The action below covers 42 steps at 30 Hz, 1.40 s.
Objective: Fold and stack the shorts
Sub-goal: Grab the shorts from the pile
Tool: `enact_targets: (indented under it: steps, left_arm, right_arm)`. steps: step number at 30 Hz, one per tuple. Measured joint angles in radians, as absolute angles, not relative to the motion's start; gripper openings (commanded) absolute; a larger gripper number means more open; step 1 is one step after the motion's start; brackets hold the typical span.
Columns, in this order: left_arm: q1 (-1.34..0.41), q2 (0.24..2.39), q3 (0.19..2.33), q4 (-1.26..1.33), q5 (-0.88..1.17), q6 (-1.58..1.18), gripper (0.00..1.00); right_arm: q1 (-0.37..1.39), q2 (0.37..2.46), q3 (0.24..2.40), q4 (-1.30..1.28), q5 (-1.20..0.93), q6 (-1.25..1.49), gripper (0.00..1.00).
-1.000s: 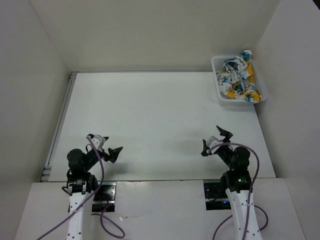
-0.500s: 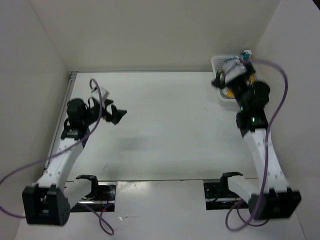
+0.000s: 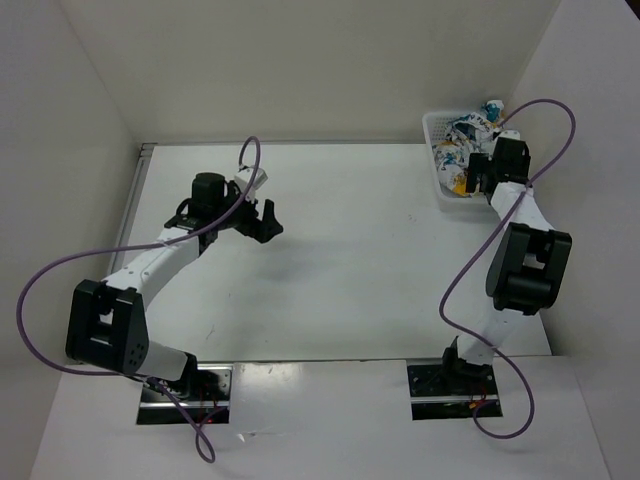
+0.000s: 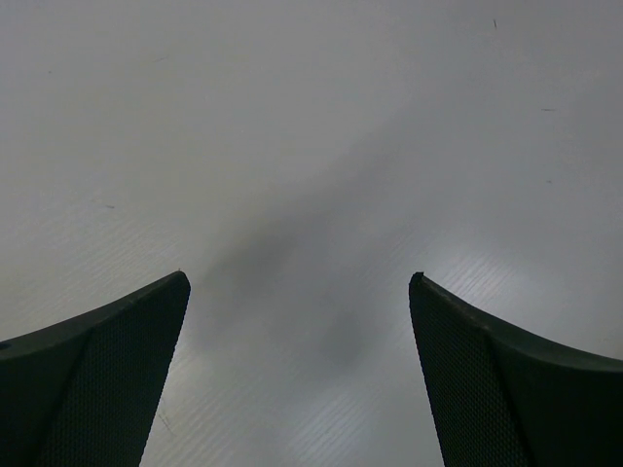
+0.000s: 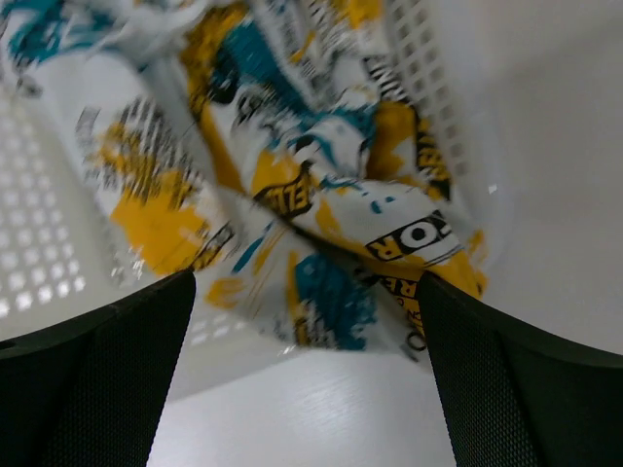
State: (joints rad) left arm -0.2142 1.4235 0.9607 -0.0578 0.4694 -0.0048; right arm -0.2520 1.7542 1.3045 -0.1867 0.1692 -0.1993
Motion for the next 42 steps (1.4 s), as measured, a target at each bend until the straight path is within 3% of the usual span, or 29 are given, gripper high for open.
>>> enact_targets:
  steps: [6, 9, 10, 13, 14, 17, 31, 38, 39, 40, 41, 42]
  left_arm:
    - [-0.222, 1.426, 0.961, -0.053, 0.467, -0.004, 1.00]
    - [-0.221, 1.436, 0.961, -0.045, 0.466, -0.004, 1.00]
    - [-0.221, 1.442, 0.961, -0.044, 0.465, -0.004, 1.00]
    - [-0.221, 1.459, 0.961, -0.043, 0.464, -0.004, 1.00]
    - [-0.221, 1.464, 0.961, -0.043, 0.464, -0.004, 1.00]
    - [-0.221, 1.470, 0.961, -0.041, 0.464, -0.004, 1.00]
    - [-0.221, 1.470, 0.930, -0.015, 0.464, -0.005, 1.00]
    - [-0.221, 1.470, 0.921, 0.008, 0.464, -0.005, 1.00]
    - [-0.221, 1.469, 0.921, 0.009, 0.464, -0.005, 1.00]
    - [-0.221, 1.467, 0.921, 0.010, 0.464, -0.005, 1.00]
    - [-0.221, 1.464, 0.920, 0.011, 0.464, -0.005, 1.00]
    - [-0.221, 1.459, 0.918, 0.013, 0.464, -0.005, 1.00]
  right_arm:
    - [-0.289, 1.817, 1.396, -0.171, 0.243, -0.187, 0.99]
    - [-0.293, 1.834, 1.397, -0.169, 0.258, -0.193, 0.88]
    - [-0.293, 1.841, 1.397, -0.168, 0.263, -0.197, 0.72]
    - [-0.293, 1.861, 1.396, -0.163, 0.286, -0.208, 0.46]
    - [-0.293, 1.865, 1.395, -0.162, 0.292, -0.214, 0.25]
    - [-0.293, 1.870, 1.387, -0.155, 0.305, -0.222, 0.00]
    - [-0.239, 1.802, 1.385, -0.150, 0.298, -0.287, 0.00]
    - [-0.151, 1.743, 1.551, -0.159, 0.277, -0.300, 0.00]
    - [-0.150, 1.743, 1.591, -0.157, 0.276, -0.300, 0.05]
    - [-0.151, 1.740, 1.614, -0.153, 0.277, -0.301, 0.25]
    - [-0.154, 1.734, 1.628, -0.145, 0.278, -0.302, 0.59]
    - [-0.155, 1.725, 1.630, -0.140, 0.279, -0.307, 0.66]
